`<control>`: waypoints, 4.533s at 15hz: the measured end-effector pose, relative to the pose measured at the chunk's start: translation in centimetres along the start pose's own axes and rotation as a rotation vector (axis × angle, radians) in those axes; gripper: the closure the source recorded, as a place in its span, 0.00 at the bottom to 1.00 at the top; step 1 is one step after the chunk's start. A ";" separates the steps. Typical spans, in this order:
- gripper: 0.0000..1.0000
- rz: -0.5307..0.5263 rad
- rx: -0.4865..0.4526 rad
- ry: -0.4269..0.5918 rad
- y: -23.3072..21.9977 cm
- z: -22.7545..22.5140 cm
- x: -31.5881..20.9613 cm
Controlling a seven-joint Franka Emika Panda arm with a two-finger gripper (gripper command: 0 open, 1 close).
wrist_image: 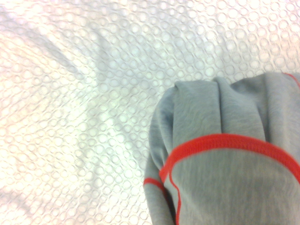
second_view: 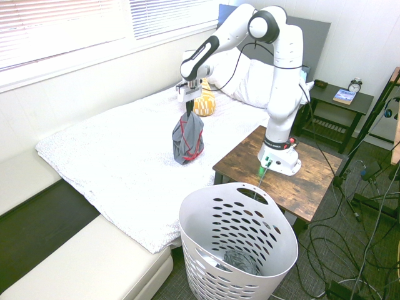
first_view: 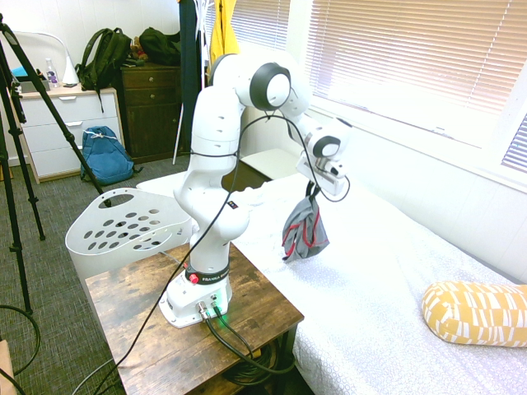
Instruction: Put my clothes in the laundry bag
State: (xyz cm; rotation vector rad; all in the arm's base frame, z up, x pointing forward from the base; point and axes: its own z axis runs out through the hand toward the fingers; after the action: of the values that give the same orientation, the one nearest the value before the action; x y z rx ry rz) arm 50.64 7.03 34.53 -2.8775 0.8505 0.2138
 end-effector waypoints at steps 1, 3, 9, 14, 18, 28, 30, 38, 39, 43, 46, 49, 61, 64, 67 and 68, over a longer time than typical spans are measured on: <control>1.00 -0.046 0.002 0.004 -1.2 -3.3 -1.9; 1.00 -0.156 -0.003 0.015 -4.4 -9.3 -6.4; 1.00 -0.531 -0.083 0.061 -11.4 -18.7 -24.7; 1.00 -0.856 -0.154 0.037 -13.4 -18.0 -32.8; 1.00 -1.090 -0.184 -0.019 -17.8 -17.8 -41.2; 1.00 -1.429 -0.150 -0.519 -22.4 -14.0 -53.6; 1.00 -1.545 -0.153 -0.608 -20.8 -14.7 -53.8; 1.00 -1.575 -0.062 -0.890 -14.9 -6.5 -55.1; 0.00 -1.549 -0.064 -0.906 -14.3 -4.3 -54.5; 0.00 -1.440 -0.116 -0.914 -12.0 4.6 -51.1; 0.00 -1.371 -0.125 -0.956 -11.1 10.8 -49.3; 0.00 -1.327 -0.132 -1.004 -10.9 14.5 -48.9; 0.00 -1.214 -0.221 -1.048 -10.8 21.1 -48.1; 0.00 -1.226 -0.233 -0.957 -13.1 19.9 -45.3; 0.00 -1.206 -0.221 -0.787 -16.6 16.9 -38.0; 0.00 -1.189 -0.210 -0.713 -18.0 15.0 -34.7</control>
State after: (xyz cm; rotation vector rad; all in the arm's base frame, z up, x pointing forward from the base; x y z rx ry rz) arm 30.20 42.86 27.41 -2.5777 -0.9971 1.0645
